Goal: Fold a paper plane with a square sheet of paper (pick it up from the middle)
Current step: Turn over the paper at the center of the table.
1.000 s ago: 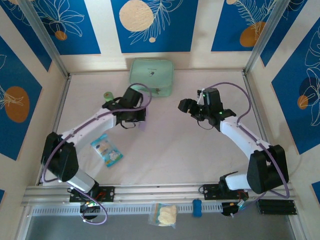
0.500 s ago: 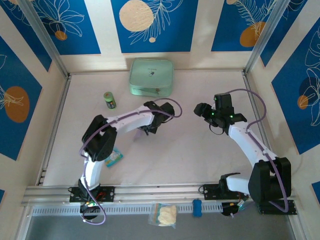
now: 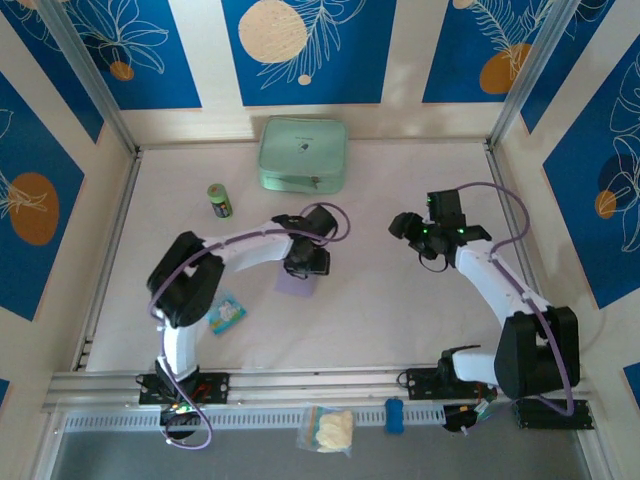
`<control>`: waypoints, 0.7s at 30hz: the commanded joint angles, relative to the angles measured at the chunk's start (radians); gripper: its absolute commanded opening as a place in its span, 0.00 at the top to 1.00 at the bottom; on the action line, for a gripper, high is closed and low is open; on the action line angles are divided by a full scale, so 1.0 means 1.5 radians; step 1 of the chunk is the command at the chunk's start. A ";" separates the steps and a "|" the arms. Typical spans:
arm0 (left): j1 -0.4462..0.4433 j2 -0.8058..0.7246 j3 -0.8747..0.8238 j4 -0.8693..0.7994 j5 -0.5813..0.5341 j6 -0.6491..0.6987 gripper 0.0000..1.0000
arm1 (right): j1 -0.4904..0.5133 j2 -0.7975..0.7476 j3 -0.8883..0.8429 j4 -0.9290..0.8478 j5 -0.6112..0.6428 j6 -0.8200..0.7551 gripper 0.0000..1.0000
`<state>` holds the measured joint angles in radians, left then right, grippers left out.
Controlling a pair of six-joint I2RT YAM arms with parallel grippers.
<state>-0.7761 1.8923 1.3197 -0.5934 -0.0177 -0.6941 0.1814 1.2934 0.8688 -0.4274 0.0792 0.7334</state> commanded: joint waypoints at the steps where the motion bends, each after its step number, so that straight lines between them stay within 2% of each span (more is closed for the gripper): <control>1: 0.049 -0.088 -0.068 0.163 0.135 -0.031 0.35 | 0.056 0.040 0.042 -0.029 -0.013 0.016 0.33; 6: 0.145 -0.188 -0.198 0.304 0.207 -0.085 0.28 | 0.186 0.118 0.097 -0.028 -0.017 0.040 0.38; 11: 0.224 -0.272 -0.291 0.328 0.182 -0.076 0.17 | 0.288 0.222 0.165 -0.007 -0.048 0.047 0.49; 15: 0.261 -0.322 -0.337 0.307 0.161 -0.059 0.07 | 0.331 0.314 0.235 -0.009 -0.100 0.028 0.54; 21: 0.292 -0.358 -0.370 0.293 0.142 -0.053 0.02 | 0.348 0.430 0.325 -0.059 -0.155 -0.026 0.57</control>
<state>-0.3607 1.3800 0.7830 -0.1497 0.2111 -0.7914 0.7002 1.8908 1.3117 -0.4511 -0.0814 0.7460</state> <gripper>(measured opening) 0.981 0.430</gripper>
